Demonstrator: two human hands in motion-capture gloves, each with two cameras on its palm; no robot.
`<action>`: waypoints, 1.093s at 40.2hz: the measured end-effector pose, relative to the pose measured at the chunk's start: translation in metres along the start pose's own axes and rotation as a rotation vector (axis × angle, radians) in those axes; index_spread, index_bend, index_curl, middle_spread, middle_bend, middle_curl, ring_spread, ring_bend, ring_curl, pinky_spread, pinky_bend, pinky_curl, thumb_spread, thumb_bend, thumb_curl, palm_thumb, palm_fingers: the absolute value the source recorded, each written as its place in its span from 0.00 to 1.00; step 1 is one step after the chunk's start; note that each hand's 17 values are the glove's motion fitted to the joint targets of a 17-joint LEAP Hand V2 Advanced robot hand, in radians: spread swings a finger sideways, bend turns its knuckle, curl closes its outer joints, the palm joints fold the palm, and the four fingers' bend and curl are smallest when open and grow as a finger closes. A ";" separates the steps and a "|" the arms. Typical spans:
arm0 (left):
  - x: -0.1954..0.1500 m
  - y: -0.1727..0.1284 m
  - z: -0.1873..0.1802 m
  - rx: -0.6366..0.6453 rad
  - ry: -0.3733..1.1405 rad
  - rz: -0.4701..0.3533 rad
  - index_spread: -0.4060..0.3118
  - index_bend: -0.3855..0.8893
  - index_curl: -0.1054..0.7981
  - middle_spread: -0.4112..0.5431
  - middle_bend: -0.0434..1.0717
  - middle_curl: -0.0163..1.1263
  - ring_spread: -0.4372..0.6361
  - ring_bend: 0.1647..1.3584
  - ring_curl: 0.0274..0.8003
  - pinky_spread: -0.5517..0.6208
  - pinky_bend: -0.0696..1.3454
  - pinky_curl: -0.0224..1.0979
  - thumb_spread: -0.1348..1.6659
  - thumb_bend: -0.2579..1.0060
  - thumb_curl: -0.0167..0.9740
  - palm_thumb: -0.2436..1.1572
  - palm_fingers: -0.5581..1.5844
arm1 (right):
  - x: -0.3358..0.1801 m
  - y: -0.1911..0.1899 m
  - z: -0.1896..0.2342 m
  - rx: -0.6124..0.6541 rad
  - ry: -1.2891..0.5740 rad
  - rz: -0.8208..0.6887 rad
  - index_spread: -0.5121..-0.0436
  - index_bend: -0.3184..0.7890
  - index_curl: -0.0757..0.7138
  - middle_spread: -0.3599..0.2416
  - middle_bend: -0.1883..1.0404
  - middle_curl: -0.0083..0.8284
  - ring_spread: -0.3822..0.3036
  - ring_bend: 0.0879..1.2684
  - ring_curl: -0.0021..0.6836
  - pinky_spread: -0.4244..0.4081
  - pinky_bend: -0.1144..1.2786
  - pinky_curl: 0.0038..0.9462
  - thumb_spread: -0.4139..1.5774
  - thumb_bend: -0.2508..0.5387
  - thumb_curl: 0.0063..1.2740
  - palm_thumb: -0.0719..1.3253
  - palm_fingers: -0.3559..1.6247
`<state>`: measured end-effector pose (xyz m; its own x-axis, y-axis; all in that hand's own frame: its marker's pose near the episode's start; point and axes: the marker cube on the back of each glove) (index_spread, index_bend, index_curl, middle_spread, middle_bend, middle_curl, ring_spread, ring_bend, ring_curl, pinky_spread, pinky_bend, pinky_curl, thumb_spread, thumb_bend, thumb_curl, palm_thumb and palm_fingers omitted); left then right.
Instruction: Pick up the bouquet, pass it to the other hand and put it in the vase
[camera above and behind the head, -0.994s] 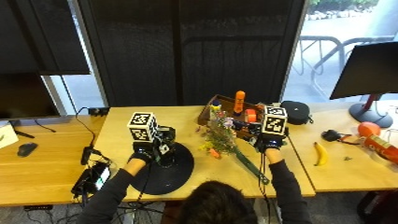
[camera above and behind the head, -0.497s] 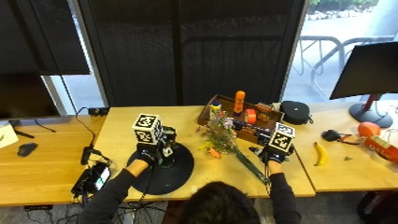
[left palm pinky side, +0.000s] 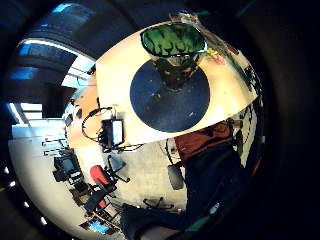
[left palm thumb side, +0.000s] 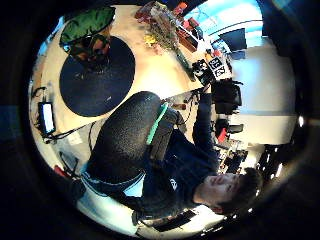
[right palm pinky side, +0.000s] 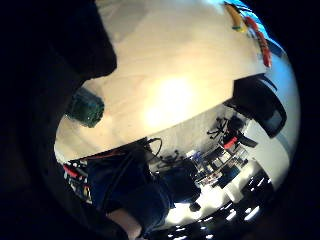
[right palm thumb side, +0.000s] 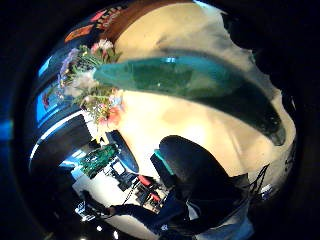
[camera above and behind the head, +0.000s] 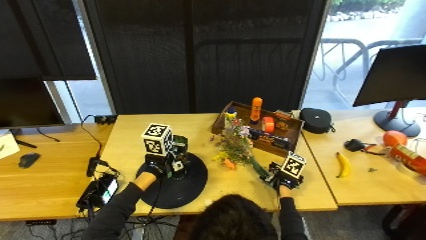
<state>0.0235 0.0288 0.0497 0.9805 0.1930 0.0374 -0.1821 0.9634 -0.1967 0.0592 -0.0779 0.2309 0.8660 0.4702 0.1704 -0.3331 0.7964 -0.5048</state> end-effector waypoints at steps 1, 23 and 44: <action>0.000 0.001 0.001 -0.011 -0.004 0.004 0.47 0.43 0.54 0.58 0.17 0.23 0.57 0.31 0.36 0.74 0.23 0.32 0.67 0.18 0.30 0.26 0.39 | -0.001 0.003 0.004 -0.039 0.008 0.021 0.54 0.37 0.34 0.49 0.38 0.48 0.38 0.37 0.51 0.57 0.41 0.36 0.74 0.29 0.22 0.32 0.54; 0.006 0.009 0.005 -0.045 -0.022 0.030 0.45 0.45 0.55 0.59 0.17 0.23 0.58 0.31 0.36 0.75 0.24 0.33 0.65 0.18 0.31 0.23 0.38 | -0.012 0.033 0.004 0.272 0.123 0.099 0.42 0.48 0.42 0.41 0.36 0.52 0.31 0.30 0.53 0.61 0.35 0.35 0.74 0.39 0.28 0.53 0.55; -0.004 0.026 -0.010 0.007 -0.010 0.000 0.46 0.44 0.55 0.59 0.18 0.24 0.58 0.31 0.36 0.74 0.24 0.33 0.65 0.19 0.32 0.23 0.39 | -0.031 0.029 0.016 0.748 0.062 0.050 0.55 0.44 0.59 0.22 0.44 0.64 0.19 0.49 0.71 0.12 0.48 0.45 0.76 0.45 0.33 0.75 0.91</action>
<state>0.0156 0.0509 0.0351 0.9797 0.1946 0.0475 -0.1823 0.9647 -0.1902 0.0164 -0.0637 0.2249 0.8552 0.5079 0.1031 -0.5180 0.8310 0.2028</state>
